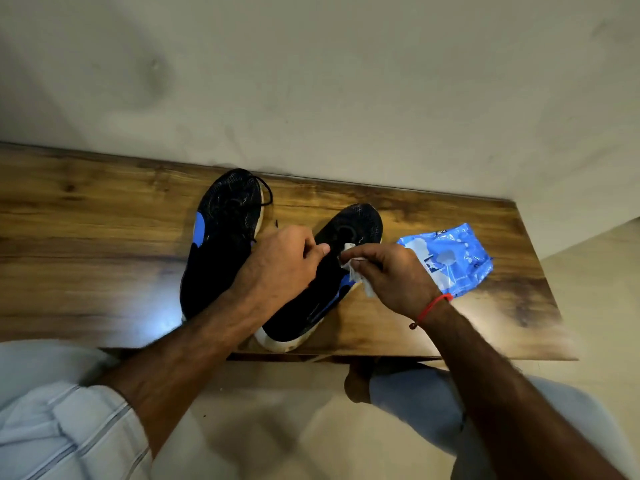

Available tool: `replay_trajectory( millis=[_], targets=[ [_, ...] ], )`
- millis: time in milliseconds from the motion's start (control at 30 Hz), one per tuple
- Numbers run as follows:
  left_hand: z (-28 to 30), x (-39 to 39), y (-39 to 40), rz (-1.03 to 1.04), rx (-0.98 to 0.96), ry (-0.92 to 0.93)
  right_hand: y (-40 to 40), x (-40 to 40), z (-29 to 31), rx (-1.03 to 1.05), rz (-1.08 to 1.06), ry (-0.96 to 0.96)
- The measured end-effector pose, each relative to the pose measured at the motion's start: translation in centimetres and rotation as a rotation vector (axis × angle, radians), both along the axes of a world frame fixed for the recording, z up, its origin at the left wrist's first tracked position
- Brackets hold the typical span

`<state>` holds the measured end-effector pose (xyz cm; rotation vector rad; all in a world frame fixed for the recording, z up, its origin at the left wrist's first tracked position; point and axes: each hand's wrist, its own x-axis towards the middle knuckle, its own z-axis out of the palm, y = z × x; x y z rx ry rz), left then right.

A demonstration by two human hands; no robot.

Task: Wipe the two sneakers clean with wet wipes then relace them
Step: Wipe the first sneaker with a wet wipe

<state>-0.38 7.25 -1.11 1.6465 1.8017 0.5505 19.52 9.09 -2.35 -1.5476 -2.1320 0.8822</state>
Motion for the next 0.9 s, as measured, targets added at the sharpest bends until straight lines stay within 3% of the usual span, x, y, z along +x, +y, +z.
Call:
replay_trajectory(
  millis=[100,233,333,400,567,700,800,900],
  targets=[
    [-0.3,1.1,0.4,-0.024,0.188,0.157,-0.3,0.3,-0.4,-0.002,0.006,0.007],
    [-1.2,2.0,0.9,-0.112,0.075,0.306,-0.2,0.5,-0.6,-0.027,0.020,-0.003],
    [-1.5,1.6,1.2,-0.065,0.078,0.248,0.1,1.0,-0.5,-0.047,-0.033,-0.002],
    [-1.3,1.7,1.5,0.016,0.053,0.097,0.3,1.2,-0.3,-0.054,-0.062,-0.006],
    [0.9,2.0,1.9,0.322,-0.200,-0.634,0.0,0.7,-0.5,-0.053,-0.077,0.022],
    [1.7,0.9,2.4,0.545,-0.160,-0.796,0.3,0.4,-0.6,-0.027,-0.168,0.100],
    [2.0,-0.1,2.3,0.467,-0.109,-0.628,0.9,0.5,-0.7,-0.060,-0.307,0.230],
    [2.0,-1.3,2.3,0.143,-0.022,-0.129,1.2,0.4,-0.8,-0.114,-0.403,0.403]
  ],
)
